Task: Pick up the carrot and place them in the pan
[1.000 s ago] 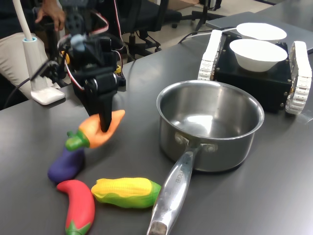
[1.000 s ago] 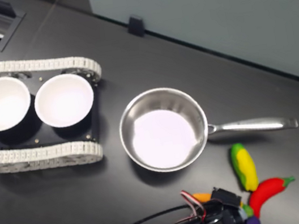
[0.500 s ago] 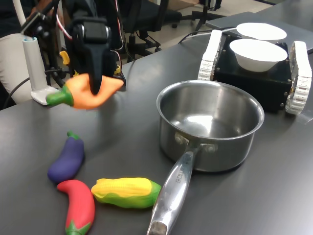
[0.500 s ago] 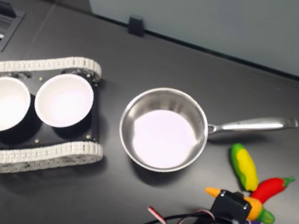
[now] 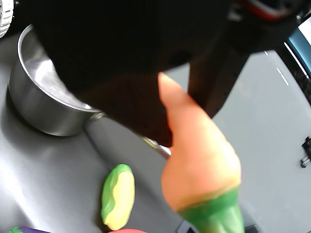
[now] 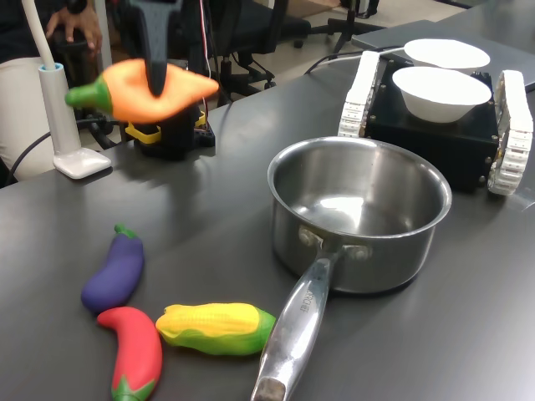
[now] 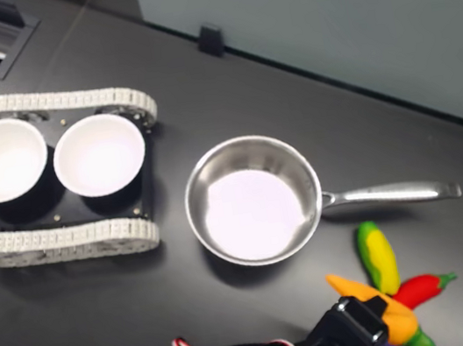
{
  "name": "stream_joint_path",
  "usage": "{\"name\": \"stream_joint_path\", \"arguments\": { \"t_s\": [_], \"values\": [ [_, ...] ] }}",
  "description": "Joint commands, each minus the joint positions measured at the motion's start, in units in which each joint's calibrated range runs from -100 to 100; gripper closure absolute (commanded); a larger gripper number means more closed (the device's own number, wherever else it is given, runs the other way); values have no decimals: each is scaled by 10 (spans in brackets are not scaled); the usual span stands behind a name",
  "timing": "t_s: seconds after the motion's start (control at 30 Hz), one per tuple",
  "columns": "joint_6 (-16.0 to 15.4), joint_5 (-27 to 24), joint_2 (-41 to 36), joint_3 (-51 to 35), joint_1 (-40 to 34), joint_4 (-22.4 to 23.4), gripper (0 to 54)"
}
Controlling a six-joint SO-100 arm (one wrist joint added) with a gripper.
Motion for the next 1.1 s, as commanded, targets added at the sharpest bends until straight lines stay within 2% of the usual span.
{"name": "stream_joint_path", "arguments": {
  "t_s": [0.0,0.27,0.7,0.93,1.07],
  "values": [
    [-7,-19,-43,-70,-12,-27,534],
    [-7,-59,-79,-55,-27,-64,534],
    [0,-109,-139,-17,-121,-105,535],
    [52,-122,-152,9,-206,-137,535],
    [68,-126,-155,25,-250,-156,535]
  ]
}}
